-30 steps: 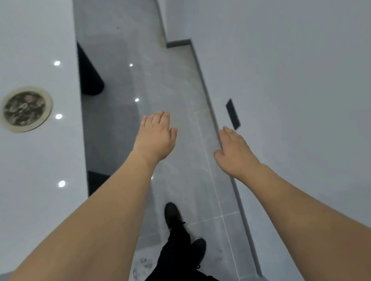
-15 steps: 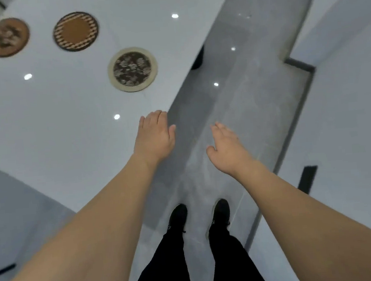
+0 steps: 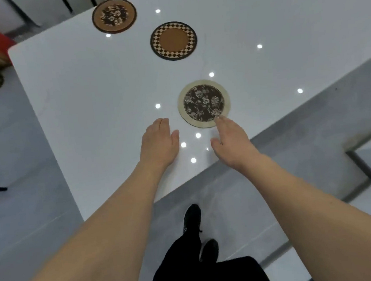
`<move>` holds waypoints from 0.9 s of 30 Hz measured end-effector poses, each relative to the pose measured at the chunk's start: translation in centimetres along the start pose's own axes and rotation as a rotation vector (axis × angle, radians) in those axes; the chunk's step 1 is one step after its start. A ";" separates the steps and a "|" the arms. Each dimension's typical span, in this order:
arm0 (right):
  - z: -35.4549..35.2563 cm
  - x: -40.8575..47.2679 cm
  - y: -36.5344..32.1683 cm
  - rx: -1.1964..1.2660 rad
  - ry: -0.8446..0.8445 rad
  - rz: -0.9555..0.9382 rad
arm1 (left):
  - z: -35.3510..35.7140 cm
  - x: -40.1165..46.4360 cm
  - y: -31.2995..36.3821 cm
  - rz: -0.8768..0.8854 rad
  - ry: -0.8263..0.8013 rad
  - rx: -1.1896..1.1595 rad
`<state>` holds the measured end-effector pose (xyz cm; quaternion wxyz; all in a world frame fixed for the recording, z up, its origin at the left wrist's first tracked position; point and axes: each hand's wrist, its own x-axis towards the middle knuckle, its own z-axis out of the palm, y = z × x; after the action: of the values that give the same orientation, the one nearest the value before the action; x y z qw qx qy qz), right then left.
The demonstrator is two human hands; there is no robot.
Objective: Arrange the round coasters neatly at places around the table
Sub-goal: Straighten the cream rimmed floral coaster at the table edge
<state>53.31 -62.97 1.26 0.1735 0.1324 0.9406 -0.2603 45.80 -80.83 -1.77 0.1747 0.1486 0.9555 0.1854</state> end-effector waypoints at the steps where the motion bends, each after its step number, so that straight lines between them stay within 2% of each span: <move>1: -0.4 1.4 0.1 -0.008 0.002 -0.021 | 0.0 0.9 0.4 -0.037 0.016 -0.037; 6: -2.0 7.8 2.0 -0.015 0.060 -0.025 | 0.4 5.6 2.3 -0.179 -0.005 -0.177; 9: -3.0 11.4 3.4 -0.006 0.109 0.057 | 0.6 8.3 3.7 -0.348 0.029 -0.324; 12: -3.7 14.3 3.8 0.089 0.085 0.179 | 0.9 10.3 5.2 -0.514 0.111 -0.460; 15: -4.5 16.4 4.4 0.157 0.025 0.203 | 1.2 11.3 5.4 -0.619 0.149 -0.498; 23: -5.3 17.1 5.1 0.137 -0.125 0.081 | 1.1 10.0 3.5 -0.560 0.022 -0.456; 27: -5.3 17.0 4.8 0.035 -0.212 0.019 | 1.5 8.5 2.7 -0.517 -0.014 -0.341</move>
<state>38.18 -53.40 -3.31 0.2722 0.1160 0.9110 -0.2873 39.31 -74.99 -4.31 0.2449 -0.1295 0.9156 0.2914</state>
